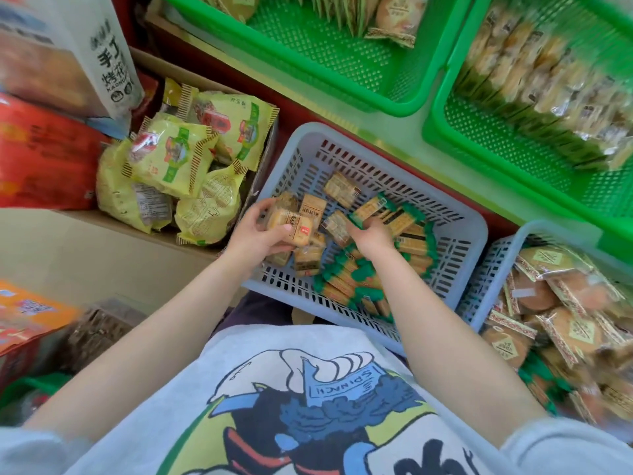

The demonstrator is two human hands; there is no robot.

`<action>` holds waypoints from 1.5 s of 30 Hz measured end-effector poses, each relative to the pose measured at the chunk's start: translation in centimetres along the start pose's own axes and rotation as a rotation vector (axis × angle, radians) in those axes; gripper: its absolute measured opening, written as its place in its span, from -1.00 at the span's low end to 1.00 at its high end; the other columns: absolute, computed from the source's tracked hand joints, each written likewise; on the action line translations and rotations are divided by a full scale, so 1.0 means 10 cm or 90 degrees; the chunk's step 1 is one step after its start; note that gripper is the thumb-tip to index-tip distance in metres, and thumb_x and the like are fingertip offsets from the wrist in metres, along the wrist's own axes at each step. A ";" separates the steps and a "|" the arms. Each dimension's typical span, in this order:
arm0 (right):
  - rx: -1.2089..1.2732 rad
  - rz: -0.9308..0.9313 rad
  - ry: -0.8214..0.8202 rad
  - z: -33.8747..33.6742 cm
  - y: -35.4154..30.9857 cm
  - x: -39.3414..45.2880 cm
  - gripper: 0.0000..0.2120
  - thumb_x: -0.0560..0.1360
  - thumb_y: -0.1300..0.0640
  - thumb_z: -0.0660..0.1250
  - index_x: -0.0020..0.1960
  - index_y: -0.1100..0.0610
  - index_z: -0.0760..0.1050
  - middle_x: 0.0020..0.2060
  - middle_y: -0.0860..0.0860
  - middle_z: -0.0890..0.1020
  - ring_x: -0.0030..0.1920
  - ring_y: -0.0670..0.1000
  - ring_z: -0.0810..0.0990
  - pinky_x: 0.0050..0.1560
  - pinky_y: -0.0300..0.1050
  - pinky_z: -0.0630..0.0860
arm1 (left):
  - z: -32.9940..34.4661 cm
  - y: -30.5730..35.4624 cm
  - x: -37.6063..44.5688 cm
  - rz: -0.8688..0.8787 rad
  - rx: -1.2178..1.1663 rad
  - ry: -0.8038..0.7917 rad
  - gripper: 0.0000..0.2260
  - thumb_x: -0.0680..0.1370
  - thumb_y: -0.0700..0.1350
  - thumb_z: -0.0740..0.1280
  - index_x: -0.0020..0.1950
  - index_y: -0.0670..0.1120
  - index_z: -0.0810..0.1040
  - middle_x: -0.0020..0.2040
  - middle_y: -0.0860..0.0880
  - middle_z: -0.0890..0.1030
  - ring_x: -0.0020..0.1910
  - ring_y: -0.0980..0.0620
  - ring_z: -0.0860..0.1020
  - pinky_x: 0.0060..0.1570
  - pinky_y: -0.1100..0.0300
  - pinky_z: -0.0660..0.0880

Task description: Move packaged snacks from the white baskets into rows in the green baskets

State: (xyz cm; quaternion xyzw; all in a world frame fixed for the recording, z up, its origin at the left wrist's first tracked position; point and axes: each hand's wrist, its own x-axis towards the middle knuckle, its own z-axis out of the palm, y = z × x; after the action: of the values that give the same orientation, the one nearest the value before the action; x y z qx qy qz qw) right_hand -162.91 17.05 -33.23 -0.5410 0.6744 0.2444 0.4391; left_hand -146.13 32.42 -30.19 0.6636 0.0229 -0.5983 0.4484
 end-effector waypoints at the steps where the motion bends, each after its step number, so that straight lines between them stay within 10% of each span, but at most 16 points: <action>1: -0.030 0.007 -0.024 0.07 -0.01 0.04 -0.30 0.59 -0.17 0.31 0.56 0.17 0.19 0.43 0.17 0.41 0.22 0.21 0.55 0.04 0.05 0.52 | -0.02 -0.03 -0.01 0.007 0.000 -0.001 -0.52 0.56 -0.30 0.41 0.40 0.02 0.37 0.22 -0.15 0.58 0.07 -0.09 0.68 -0.02 0.06 0.66; 11: 0.057 0.006 0.001 0.20 -0.07 0.11 -0.36 0.54 0.07 0.45 0.48 0.23 0.25 0.35 0.20 0.47 0.24 0.21 0.55 0.10 0.02 0.58 | -0.01 0.00 -0.02 -0.010 -0.033 0.016 -0.71 0.57 -0.32 0.39 0.15 -0.05 0.39 0.19 -0.19 0.56 0.04 -0.14 0.68 -0.10 0.10 0.67; 20: 0.570 -0.178 -0.145 -0.86 0.02 -0.68 -0.85 0.59 0.14 0.35 0.14 0.14 0.59 -0.12 -0.04 0.68 -0.15 -0.05 0.59 -0.16 -0.18 0.50 | 0.40 0.50 -0.01 -0.010 -0.053 -0.087 -0.87 0.59 -0.13 0.39 0.06 0.00 0.46 0.20 -0.16 0.57 0.09 -0.11 0.63 -0.02 0.06 0.62; 28: 0.396 -0.329 0.058 -1.36 0.04 -1.06 -0.59 0.57 -0.12 0.35 0.35 0.04 0.52 0.16 0.03 0.64 0.08 0.00 0.63 0.07 -0.06 0.57 | 1.39 1.09 -0.19 0.080 0.019 -0.270 -0.80 0.59 0.01 0.37 0.11 -0.04 0.45 0.17 -0.14 0.60 0.02 -0.06 0.64 -0.04 0.06 0.60; 34: 0.325 -0.281 0.132 -1.57 0.11 -1.11 -0.33 0.62 -0.33 0.07 0.62 -0.04 0.09 0.54 0.02 0.19 0.54 0.04 0.18 0.43 -0.02 0.16 | 1.87 1.36 -0.29 0.121 0.037 -0.302 -0.83 0.61 -0.12 0.35 0.17 -0.02 0.44 0.09 -0.05 0.61 -0.03 0.04 0.62 -0.09 0.10 0.57; 40: 0.639 -0.305 0.007 -1.81 0.02 -0.99 -0.69 0.67 -0.04 0.21 0.27 0.15 0.50 -0.02 0.09 0.65 -0.13 0.02 0.64 -0.20 -0.12 0.58 | 2.25 1.68 -0.21 0.153 0.145 -0.266 -0.67 0.61 -0.05 0.25 0.38 0.01 0.40 0.19 -0.08 0.58 0.10 0.02 0.58 -0.06 0.13 0.50; 45: 0.749 -0.239 0.103 -2.19 -0.09 -0.70 -0.72 0.57 0.04 0.41 0.20 0.16 0.51 0.01 0.06 0.65 -0.06 0.03 0.66 -0.11 -0.08 0.65 | 2.21 1.87 0.18 0.473 0.505 -0.063 -0.54 0.65 0.06 0.24 0.52 -0.06 0.31 0.38 -0.04 0.47 0.33 0.03 0.45 0.25 0.19 0.38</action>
State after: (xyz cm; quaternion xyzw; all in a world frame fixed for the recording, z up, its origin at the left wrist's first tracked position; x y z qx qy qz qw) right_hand -169.05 2.81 -16.28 -0.3349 0.6205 -0.2915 0.6464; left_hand -152.11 6.65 -18.41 0.7166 -0.4614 -0.3928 0.3452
